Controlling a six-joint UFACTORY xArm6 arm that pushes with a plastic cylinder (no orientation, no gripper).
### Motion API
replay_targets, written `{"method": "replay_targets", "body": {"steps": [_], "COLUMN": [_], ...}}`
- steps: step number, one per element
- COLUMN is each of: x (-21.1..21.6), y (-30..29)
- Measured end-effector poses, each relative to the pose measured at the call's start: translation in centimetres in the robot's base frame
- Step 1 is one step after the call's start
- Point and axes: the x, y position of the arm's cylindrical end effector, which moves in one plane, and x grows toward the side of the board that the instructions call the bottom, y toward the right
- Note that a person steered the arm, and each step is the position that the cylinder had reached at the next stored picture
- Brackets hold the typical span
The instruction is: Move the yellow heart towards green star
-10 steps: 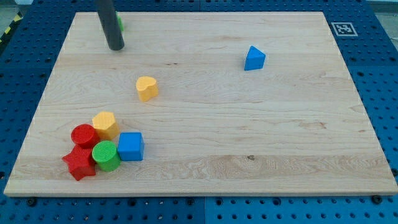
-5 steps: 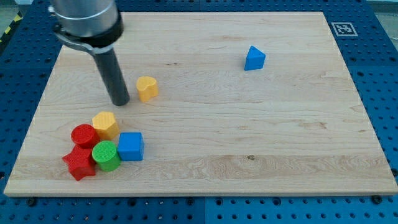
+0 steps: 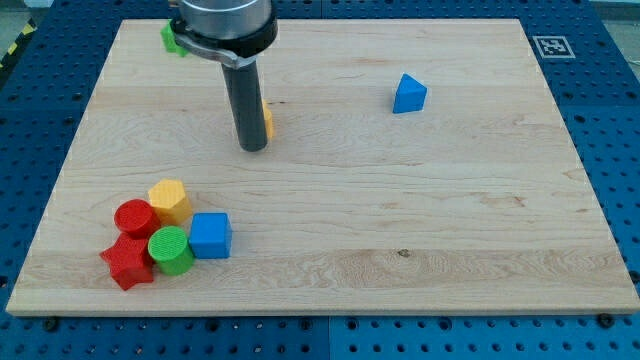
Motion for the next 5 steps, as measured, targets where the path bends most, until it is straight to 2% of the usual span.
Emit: {"method": "replay_targets", "body": {"steps": [5], "x": [-11.5], "y": [2.2]}}
